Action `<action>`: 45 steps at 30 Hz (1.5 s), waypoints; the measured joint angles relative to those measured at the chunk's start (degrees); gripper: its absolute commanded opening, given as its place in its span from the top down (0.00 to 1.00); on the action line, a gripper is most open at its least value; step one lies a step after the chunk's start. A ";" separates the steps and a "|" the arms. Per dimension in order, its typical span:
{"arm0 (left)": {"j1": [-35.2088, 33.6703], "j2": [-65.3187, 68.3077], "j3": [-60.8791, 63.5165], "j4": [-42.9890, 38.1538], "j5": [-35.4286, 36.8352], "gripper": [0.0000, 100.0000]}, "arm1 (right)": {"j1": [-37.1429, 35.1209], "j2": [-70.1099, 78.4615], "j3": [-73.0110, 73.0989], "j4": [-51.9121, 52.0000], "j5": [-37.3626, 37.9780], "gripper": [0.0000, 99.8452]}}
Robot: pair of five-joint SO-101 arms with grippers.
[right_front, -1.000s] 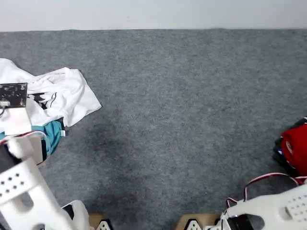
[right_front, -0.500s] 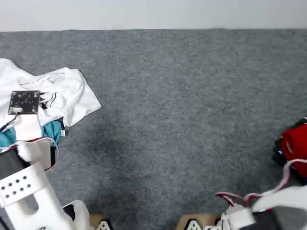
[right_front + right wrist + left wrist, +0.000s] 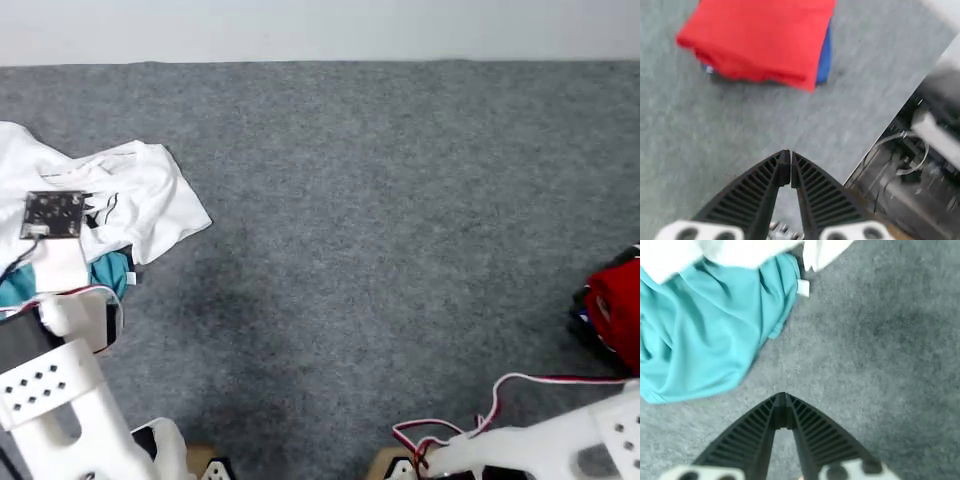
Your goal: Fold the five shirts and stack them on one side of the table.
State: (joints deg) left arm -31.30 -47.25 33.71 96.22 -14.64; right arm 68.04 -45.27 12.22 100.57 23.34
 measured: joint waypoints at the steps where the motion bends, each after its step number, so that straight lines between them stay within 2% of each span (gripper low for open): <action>1: 0.00 0.00 -1.14 0.00 0.00 0.95 | -0.09 -0.26 1.58 0.00 0.18 0.99; 5: 0.00 3.08 -7.12 -0.53 0.00 0.94 | 0.00 -0.70 3.52 -0.70 3.52 0.99; 9: 0.00 15.21 -15.12 -0.26 0.00 0.94 | 0.00 -0.88 3.52 -4.13 6.24 0.99; 14: 0.00 33.14 -31.30 1.41 0.00 0.78 | 0.00 -1.05 3.52 -4.84 8.44 0.99; 17: -0.53 42.99 -41.14 2.46 0.00 0.75 | 0.00 -1.05 3.52 -4.92 10.29 0.99; 25: -6.68 66.73 -66.20 2.64 -6.24 0.74 | 0.00 -1.05 3.52 -4.92 12.66 0.99; 33: -13.63 83.34 -82.90 2.73 -10.64 0.74 | 0.00 -1.05 3.52 -4.92 12.66 0.99; 45: -13.54 101.80 -106.02 2.73 -10.90 0.75 | 0.00 -1.05 3.52 -4.92 12.66 0.99</action>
State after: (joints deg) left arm -44.84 54.55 -72.31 98.95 -25.54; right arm 68.04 -46.33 15.74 95.65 36.00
